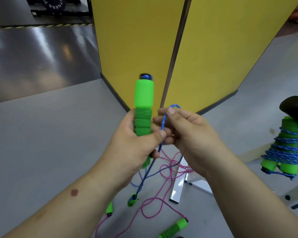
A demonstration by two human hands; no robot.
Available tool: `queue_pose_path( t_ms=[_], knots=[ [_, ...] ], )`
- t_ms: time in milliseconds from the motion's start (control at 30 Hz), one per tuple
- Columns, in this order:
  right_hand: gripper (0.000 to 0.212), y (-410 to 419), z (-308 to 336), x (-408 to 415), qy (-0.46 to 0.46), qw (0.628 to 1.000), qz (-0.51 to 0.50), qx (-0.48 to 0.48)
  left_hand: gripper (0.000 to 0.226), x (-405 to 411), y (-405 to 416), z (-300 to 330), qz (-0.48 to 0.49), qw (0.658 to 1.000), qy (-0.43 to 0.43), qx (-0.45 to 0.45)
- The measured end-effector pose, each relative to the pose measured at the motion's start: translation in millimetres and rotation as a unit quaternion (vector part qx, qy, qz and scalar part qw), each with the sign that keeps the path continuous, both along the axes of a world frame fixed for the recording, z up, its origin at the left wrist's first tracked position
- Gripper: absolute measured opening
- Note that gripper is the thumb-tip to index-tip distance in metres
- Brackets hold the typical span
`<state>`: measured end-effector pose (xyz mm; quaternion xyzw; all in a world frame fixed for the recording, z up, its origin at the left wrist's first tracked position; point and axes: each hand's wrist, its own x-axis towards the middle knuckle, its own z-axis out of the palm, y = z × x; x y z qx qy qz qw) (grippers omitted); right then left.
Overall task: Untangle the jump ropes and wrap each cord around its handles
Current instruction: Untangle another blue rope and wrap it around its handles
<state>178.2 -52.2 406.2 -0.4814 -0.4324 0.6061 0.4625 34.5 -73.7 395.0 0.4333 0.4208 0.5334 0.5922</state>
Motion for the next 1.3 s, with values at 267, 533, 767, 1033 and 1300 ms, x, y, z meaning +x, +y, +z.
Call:
queue_pose_path(
  t_ms=[267, 533, 767, 1033, 1300],
  knots=[
    [0.014, -7.9, 3.3, 0.1, -0.154, 0.970, 0.184, 0.030, 0.022, -21.3, 16.2, -1.0, 0.097, 0.995, 0.001, -0.013],
    [0.012, 0.8, 3.1, -0.5, -0.002, 0.998, -0.054, 0.041, 0.024, 0.1, -1.9, 1.9, -0.020, 1.000, 0.001, -0.023],
    [0.015, -11.0, 1.8, 0.8, -0.134, 0.961, 0.228, -0.080, 0.021, -20.6, 16.9, 6.9, 0.084, 0.994, -0.064, -0.036],
    [0.012, -1.7, 8.5, -6.2, 0.043, 0.996, -0.036, 0.064, 0.015, -9.6, 5.1, -4.9, -0.019, 0.998, -0.002, -0.057],
    [0.013, -8.9, -1.9, -7.7, -0.072, 0.980, 0.183, -0.040, 0.022, -19.5, 14.8, 10.6, 0.070, 0.993, -0.085, -0.042]
  ],
)
